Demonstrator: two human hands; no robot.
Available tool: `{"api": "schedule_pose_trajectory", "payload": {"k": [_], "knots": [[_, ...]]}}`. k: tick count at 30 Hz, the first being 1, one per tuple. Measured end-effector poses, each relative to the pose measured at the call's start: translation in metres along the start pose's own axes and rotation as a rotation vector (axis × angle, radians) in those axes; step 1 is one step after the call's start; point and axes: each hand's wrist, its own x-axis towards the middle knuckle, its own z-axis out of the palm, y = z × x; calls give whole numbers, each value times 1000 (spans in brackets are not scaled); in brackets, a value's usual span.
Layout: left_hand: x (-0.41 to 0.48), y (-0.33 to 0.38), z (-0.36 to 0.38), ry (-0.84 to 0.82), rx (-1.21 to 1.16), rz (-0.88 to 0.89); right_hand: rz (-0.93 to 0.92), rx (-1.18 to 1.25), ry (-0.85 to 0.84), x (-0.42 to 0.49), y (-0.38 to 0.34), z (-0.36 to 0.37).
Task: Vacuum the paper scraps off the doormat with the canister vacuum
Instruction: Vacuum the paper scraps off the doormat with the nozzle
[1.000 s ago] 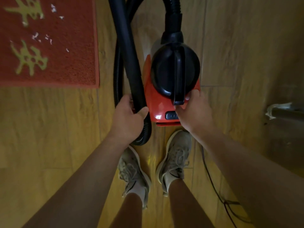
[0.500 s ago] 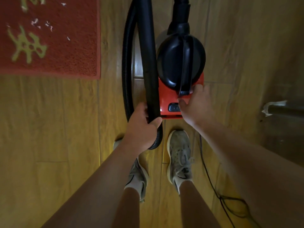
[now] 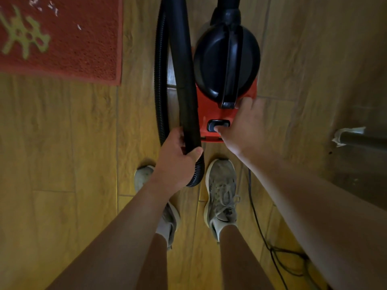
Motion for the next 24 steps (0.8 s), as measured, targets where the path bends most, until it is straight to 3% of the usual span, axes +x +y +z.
{"api": "schedule_pose_trajectory", "payload": {"k": [24], "knots": [[2,-13,1,9,-15,9,-126,27,154,-14,8,10]]}}
